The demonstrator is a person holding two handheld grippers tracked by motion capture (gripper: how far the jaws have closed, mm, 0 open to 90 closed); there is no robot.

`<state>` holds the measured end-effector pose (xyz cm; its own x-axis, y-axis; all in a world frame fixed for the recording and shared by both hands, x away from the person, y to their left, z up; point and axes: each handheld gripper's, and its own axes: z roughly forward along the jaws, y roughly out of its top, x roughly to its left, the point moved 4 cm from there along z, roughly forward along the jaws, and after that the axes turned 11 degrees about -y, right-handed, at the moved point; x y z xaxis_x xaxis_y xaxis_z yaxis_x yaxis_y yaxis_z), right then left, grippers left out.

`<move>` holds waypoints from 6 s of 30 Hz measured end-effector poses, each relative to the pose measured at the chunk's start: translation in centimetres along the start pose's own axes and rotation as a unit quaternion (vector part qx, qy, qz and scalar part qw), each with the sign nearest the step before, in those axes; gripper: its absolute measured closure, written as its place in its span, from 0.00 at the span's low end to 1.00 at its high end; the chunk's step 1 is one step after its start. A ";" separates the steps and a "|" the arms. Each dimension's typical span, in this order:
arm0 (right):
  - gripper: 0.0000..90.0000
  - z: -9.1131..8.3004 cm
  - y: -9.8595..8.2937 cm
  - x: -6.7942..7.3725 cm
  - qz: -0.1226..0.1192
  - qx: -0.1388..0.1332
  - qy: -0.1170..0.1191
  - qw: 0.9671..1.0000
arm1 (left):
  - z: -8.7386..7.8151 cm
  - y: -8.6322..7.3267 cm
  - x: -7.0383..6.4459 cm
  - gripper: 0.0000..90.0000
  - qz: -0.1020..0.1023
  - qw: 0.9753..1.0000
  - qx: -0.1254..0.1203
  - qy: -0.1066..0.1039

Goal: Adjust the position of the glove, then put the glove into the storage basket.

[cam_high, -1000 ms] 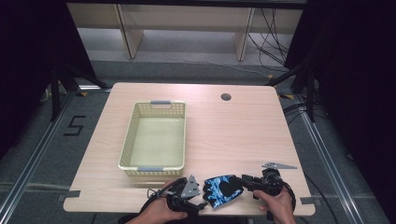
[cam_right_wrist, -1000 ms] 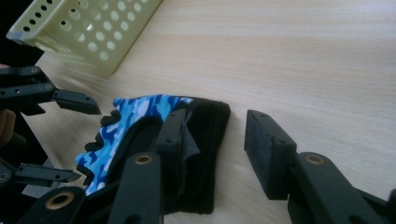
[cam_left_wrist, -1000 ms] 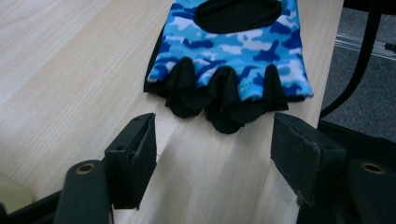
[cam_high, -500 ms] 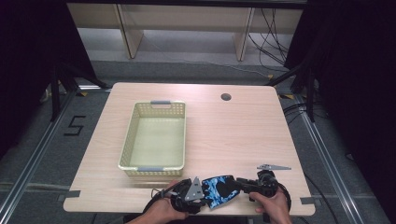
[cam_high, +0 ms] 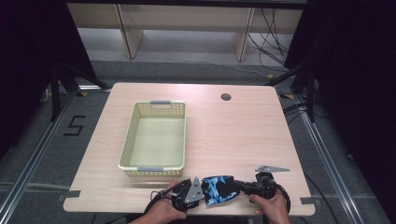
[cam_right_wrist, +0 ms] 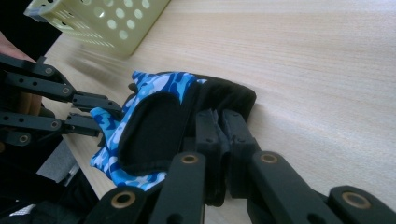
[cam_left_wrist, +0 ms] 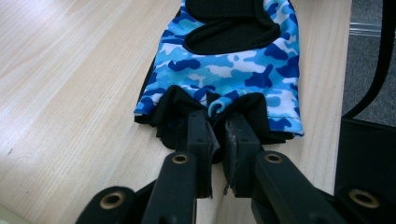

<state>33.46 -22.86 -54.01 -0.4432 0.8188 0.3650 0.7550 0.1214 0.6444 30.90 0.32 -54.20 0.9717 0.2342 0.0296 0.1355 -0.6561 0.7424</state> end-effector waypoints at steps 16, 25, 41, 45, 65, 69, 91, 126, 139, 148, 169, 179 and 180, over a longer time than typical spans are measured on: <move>0.97 -1.6 0.4 1.5 0.003 -0.049 0.026 0.998 | -1.7 0.5 -0.1 0.93 -0.001 1.000 -0.019 -0.001; 0.97 -2.5 1.6 4.1 0.001 -0.055 0.034 0.998 | -4.3 0.7 0.2 0.94 0.000 1.000 -0.027 0.001; 0.97 -2.7 8.0 9.7 -0.070 -0.085 0.056 0.992 | -11.6 1.2 3.3 0.94 -0.016 0.998 -0.046 0.033; 0.97 -2.3 9.2 11.2 -0.073 -0.084 0.067 0.991 | -13.0 1.0 4.0 0.94 -0.019 0.998 -0.040 0.044; 0.97 3.8 15.5 15.5 -0.089 -0.076 0.089 0.989 | -18.7 -1.6 10.2 0.94 -0.044 0.994 -0.016 0.098; 0.97 5.7 16.0 15.9 -0.090 -0.070 0.090 0.989 | -18.9 -2.8 11.1 0.94 -0.050 0.994 0.003 0.096; 0.97 11.9 15.6 15.8 -0.078 -0.005 0.050 0.996 | -17.9 -6.3 14.0 0.94 -0.090 0.991 0.051 0.089; 0.96 14.2 14.1 16.2 -0.113 0.054 0.000 0.992 | -16.3 -7.2 14.5 0.89 -0.101 0.987 0.099 0.082; 0.80 13.5 14.4 15.8 -0.114 0.047 -0.035 0.992 | -16.8 -6.9 14.7 0.74 -0.095 0.987 0.091 0.091; 0.72 11.9 15.3 16.0 -0.121 0.011 -0.032 0.992 | -17.4 -5.8 14.5 0.68 -0.093 0.988 0.076 0.095; 0.51 10.1 15.6 14.8 -0.122 -0.007 -0.023 0.992 | -18.2 -5.1 13.8 0.42 -0.114 0.986 0.050 0.107; 0.45 8.7 15.5 14.2 -0.113 -0.015 -0.005 0.993 | -18.4 -4.4 13.7 0.30 -0.130 0.985 0.029 0.106; 0.45 8.5 15.5 14.1 -0.112 -0.015 -0.004 0.994 | -18.4 -4.4 13.6 0.29 -0.132 0.985 0.027 0.105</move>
<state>43.04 -4.62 -44.57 -0.5946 0.7773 0.2056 0.6234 0.2842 0.7284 39.98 19.58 -44.70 0.8403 0.5418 -0.0180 0.3946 -0.5886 0.7056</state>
